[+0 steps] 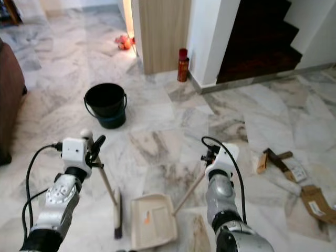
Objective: Sweep floor
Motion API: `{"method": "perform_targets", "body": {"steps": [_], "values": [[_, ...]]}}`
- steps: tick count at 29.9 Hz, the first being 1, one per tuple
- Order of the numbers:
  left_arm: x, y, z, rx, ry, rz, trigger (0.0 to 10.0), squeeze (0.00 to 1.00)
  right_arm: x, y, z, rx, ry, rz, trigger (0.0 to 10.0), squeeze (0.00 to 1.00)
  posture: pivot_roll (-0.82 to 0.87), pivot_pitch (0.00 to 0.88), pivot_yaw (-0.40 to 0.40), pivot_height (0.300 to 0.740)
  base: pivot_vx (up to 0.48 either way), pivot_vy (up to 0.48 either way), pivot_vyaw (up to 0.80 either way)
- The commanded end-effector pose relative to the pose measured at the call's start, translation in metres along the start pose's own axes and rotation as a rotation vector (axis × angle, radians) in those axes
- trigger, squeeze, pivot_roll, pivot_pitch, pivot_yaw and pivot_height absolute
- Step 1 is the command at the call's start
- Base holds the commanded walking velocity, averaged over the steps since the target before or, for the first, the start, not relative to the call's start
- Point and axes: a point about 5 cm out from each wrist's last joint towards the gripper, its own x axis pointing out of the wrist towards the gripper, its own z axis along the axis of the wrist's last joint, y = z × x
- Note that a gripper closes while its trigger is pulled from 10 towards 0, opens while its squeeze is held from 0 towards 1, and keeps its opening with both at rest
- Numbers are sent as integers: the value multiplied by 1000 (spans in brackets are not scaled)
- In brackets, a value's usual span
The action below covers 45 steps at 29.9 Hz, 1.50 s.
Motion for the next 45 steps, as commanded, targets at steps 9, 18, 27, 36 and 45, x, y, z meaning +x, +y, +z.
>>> {"method": "perform_targets", "body": {"steps": [9,18,27,36,45], "values": [[2,-3,3,2,-11,-9,10000,0,2,1,6,-1,-22,13,10000,0,42,74,-34,740,285,0,50],[1,-3,3,5,-13,-7,10000,0,2,5,6,1,-21,38,10000,0,44,64,-35,740,285,0,584],[1,-3,3,6,-13,-6,10000,0,1,8,4,-7,-17,60,10000,0,44,61,-36,740,285,0,500],[1,-3,3,6,-12,-4,10000,0,1,8,4,3,-16,62,10000,0,45,58,-37,740,287,0,51],[1,-3,3,8,-12,0,10000,0,1,8,3,7,-11,68,10000,0,44,68,-38,740,286,0,0]]}}
